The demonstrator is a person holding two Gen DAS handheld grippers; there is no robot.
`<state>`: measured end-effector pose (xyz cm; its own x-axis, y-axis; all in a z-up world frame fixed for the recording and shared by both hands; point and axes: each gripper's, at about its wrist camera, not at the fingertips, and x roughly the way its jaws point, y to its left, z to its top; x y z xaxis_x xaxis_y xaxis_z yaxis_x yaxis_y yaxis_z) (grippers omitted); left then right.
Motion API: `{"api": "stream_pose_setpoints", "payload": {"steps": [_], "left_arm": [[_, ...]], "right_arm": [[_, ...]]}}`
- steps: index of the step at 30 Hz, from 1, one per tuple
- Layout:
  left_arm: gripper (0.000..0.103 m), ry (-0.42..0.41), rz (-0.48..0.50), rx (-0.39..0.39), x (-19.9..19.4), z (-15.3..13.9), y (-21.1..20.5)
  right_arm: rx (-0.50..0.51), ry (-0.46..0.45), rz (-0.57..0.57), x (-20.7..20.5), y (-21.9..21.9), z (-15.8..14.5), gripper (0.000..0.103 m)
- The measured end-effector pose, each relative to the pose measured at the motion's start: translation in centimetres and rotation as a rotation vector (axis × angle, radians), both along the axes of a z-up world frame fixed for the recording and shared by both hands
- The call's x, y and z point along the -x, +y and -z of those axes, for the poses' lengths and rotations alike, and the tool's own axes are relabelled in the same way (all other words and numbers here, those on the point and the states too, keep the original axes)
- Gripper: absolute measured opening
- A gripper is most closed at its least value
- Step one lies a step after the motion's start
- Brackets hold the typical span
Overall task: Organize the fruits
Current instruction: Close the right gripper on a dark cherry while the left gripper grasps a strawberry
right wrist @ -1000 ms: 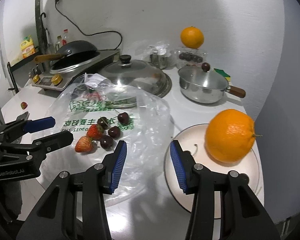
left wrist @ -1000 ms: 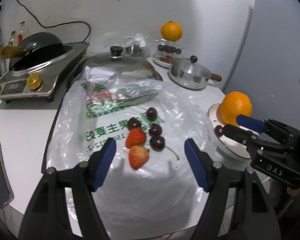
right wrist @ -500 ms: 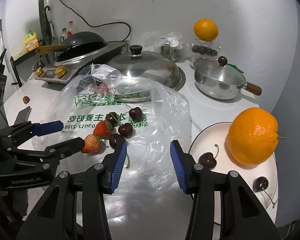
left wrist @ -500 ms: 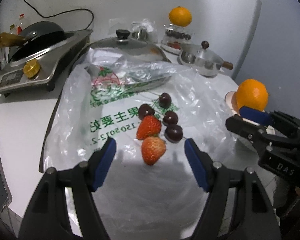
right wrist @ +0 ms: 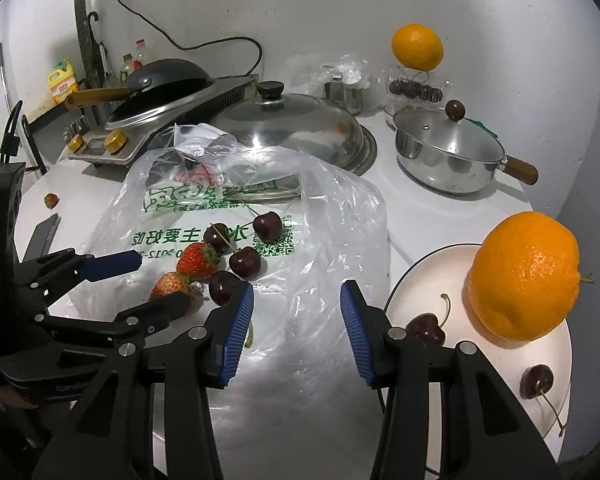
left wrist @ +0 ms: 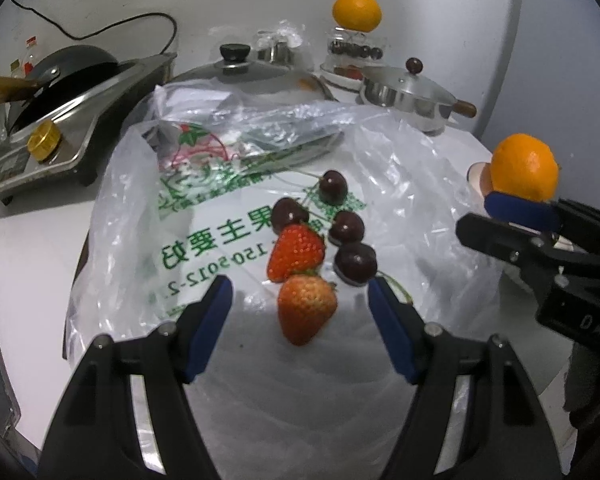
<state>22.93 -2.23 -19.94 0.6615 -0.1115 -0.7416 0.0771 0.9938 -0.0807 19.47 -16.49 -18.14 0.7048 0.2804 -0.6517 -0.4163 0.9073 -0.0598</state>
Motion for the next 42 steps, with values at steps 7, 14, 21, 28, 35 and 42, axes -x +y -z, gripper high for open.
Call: {"api": "stream_pose_setpoints", "payload": {"steps": [7,14,21,28,35,42], "left_arm": [[0.058,0.02,0.018,-0.022,-0.5,0.7,-0.3],[0.05,0.037,0.036,-0.031,-0.6,1.3,-0.4],[0.035,0.033,0.051,-0.009,-0.5,1.4,0.1],[0.035,0.022,0.054,0.023,0.1,0.9,1.0],[0.035,0.015,0.042,0.04,0.3,0.5,2.1],[0.035,0.009,0.024,0.046,0.5,0.3,3.2]], "right_arm": [[0.0,0.005,-0.01,-0.1,0.2,0.2,0.048],[0.005,0.009,-0.017,-0.2,0.6,0.4,0.048],[0.005,0.028,-0.033,-0.5,1.4,0.9,0.048],[0.004,0.048,-0.053,-1.1,2.6,1.3,0.048],[-0.009,0.091,-0.078,-1.9,3.9,2.3,0.048],[-0.01,0.118,-0.091,-2.6,5.0,3.1,0.048]]}}
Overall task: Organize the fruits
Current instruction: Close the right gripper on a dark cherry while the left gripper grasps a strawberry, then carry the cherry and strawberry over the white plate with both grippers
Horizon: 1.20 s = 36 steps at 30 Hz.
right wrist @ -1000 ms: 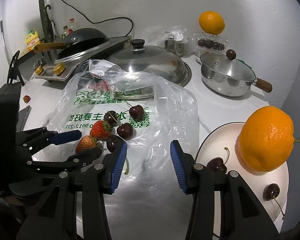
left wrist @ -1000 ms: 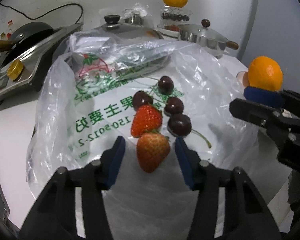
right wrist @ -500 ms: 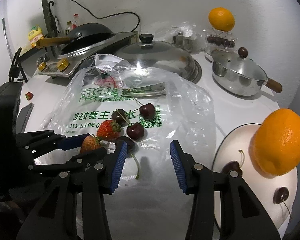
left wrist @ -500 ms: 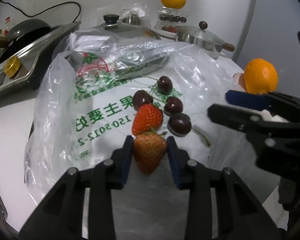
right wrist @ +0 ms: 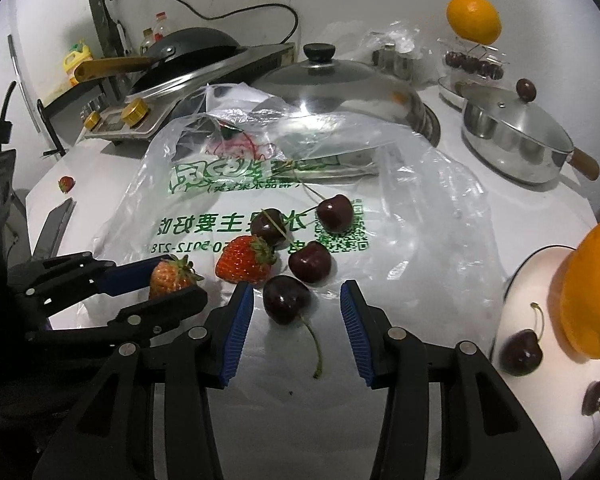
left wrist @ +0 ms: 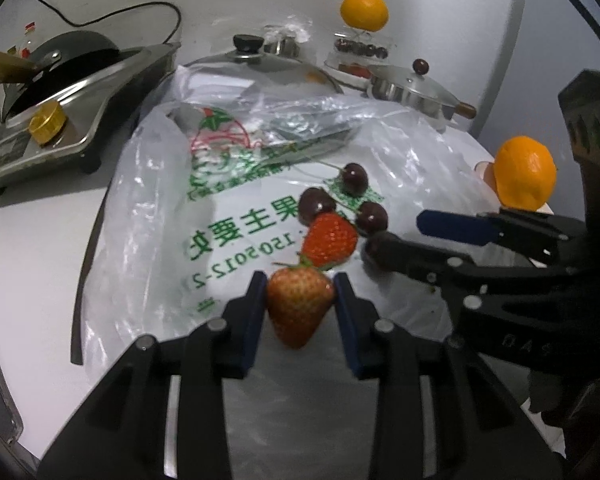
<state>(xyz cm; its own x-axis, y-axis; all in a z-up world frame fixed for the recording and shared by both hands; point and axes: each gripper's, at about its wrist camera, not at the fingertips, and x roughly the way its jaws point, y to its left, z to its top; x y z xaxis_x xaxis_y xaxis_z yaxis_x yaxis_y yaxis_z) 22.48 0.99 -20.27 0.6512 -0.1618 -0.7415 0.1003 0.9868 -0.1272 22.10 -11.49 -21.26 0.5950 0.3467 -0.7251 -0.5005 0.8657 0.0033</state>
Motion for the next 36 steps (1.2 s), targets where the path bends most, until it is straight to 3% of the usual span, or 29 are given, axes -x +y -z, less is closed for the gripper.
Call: {"api": "stream_pose_setpoints", "payload": {"steps": [13,20,36], "left_arm": [[0.035,0.005,-0.017,0.006,0.0,0.1,1.3],[0.035,-0.002,-0.023,0.004,0.4,-0.1,1.3],[0.035,-0.04,-0.02,-0.007,1.9,-1.8,0.7]], "right_arm": [[0.021,0.043,-0.006,-1.1,1.2,1.5,0.048],[0.049,0.027,-0.012,-0.9,1.8,1.5,0.031],[0.02,-0.034,-0.013,1.2,0.9,-0.9,0.031]]}}
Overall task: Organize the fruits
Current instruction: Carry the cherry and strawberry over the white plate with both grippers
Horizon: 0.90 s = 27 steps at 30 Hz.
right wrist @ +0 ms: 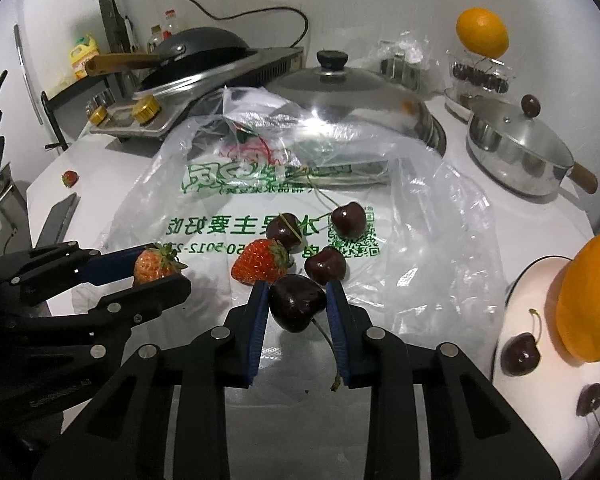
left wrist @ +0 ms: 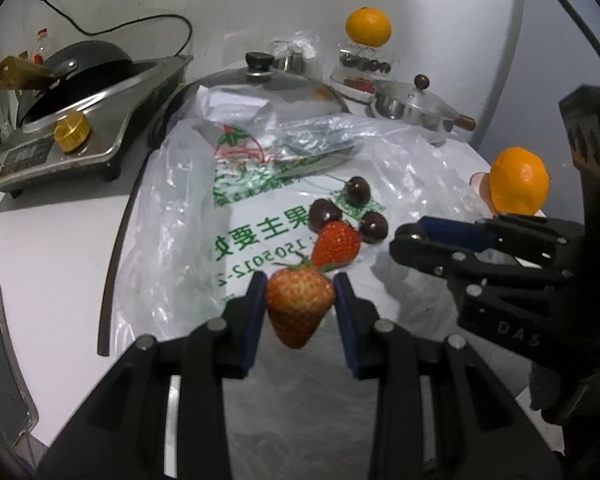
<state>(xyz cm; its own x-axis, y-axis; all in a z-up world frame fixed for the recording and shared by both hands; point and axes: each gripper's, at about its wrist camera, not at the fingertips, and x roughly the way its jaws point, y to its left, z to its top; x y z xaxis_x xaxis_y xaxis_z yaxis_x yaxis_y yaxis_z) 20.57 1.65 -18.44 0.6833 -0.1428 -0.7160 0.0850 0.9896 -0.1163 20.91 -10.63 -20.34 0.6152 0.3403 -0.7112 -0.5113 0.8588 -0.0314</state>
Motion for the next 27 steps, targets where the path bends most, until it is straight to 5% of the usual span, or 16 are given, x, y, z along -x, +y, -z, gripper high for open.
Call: {"api": "stream_pose_setpoints", "payload": {"steps": [27], "left_arm": [[0.035,-0.093,0.016,-0.043,1.7,-4.2,-2.5]], "right_arm": [[-0.065,-0.131,0.014,3.8,-2.9,-5.3,0.031]]}}
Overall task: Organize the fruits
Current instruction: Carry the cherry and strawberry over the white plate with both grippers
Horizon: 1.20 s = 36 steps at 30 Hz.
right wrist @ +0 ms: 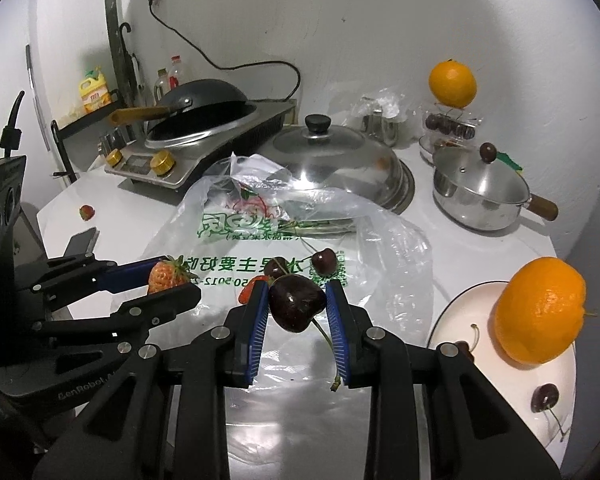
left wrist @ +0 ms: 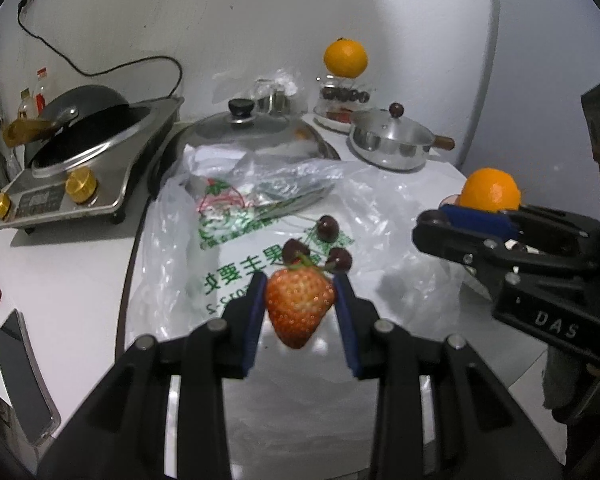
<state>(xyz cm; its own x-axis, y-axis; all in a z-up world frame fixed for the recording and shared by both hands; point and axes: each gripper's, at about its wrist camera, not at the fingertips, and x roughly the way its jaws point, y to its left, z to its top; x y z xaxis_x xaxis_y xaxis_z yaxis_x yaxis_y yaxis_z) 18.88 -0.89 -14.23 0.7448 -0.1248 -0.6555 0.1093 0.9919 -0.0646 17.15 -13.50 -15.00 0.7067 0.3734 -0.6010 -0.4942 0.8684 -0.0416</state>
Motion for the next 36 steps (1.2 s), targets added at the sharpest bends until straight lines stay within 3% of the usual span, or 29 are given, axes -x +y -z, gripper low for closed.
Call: {"api": "stream_pose_setpoints", "payload": {"steps": [36], "left_arm": [[0.035,-0.019,0.109,-0.067,0.0,-1.4,-8.1]], "right_arm": [[-0.047,-0.054,0.135,2.5,-9.6,-1.3,0.031]]}}
